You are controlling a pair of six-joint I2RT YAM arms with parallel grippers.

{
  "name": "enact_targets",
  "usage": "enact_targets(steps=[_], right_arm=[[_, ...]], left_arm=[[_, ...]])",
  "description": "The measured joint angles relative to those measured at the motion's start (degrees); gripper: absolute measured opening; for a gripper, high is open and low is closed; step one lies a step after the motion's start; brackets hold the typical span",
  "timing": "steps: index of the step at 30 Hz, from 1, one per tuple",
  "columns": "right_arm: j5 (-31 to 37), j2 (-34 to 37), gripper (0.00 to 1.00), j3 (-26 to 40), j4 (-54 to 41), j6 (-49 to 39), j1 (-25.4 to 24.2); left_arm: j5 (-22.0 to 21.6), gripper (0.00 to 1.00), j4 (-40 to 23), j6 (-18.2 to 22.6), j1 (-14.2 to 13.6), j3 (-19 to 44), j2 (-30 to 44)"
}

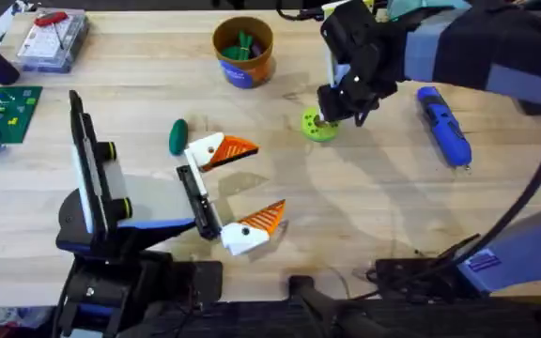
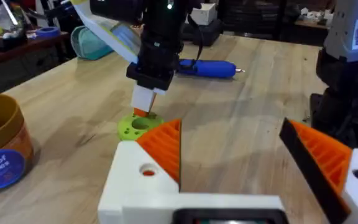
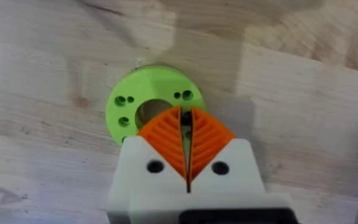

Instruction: Pick up the gripper from the table and insert it into the empty holder that is missing its gripper. Then pick up a screw, insert it into the mounting hole, and use the screwdriver to tighten it. Finally, clean up the table by picking up the vegetable and placing it into the bucket.

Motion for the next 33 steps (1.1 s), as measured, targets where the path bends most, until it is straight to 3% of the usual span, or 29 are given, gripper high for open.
enact_targets(steps=[19,33], right_arm=[[1.3,-0.6,0.004,0.2,-1.5,-0.6,0.1],[1.6,-14.3,0.004,9.3,-13.1,-2.0,0.1]], left_arm=[[0.0,0.987,0.0,0.0,0.0,0.0,0.0],[0.0,0.987,0.0,0.0,0.0,0.0,0.0]])
